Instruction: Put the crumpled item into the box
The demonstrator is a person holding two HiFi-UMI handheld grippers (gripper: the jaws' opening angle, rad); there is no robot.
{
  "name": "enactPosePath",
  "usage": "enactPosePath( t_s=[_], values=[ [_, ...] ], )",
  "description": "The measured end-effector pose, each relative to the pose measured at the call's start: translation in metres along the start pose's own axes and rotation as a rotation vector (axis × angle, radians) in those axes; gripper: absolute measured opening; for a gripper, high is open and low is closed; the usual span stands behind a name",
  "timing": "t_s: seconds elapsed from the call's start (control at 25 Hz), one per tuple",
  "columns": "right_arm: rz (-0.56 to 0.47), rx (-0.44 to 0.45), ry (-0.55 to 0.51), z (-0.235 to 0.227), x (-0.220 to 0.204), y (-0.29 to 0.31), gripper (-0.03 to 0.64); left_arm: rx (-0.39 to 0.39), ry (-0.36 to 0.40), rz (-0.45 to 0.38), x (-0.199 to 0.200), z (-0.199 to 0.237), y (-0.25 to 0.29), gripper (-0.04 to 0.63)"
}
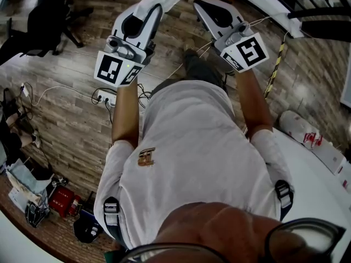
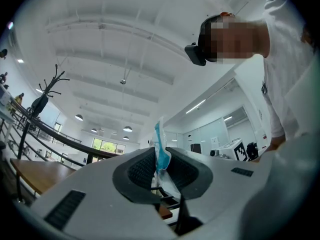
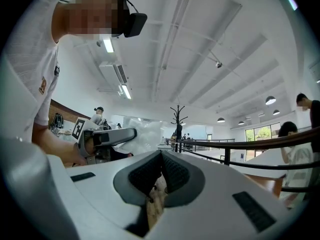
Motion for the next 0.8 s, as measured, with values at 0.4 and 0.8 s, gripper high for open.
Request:
enactPosePath(
  t_s=[0.4,0.8],
  values=[
    [-0.015,-0.003,-0.009,-0.095,-0.005,0.015,0.032,-0.004,0.018,0.013,-0.016,0.033,0.080,0.075],
    [-0.026,-0.016,-0.009,-0.198,-0.019,0.033,0.032,-0.006,0.024,0.034,-0.039,0.076,0.170,0.075]
  ],
)
Point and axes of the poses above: the fingertips, and each gripper's own axes: y forward along the fingers, z to its left, x out of its top, the point moved 8 cm from there along -y, backward along the fingers, and after that the axes turned 13 degrees about x, right-handed, at the moved point
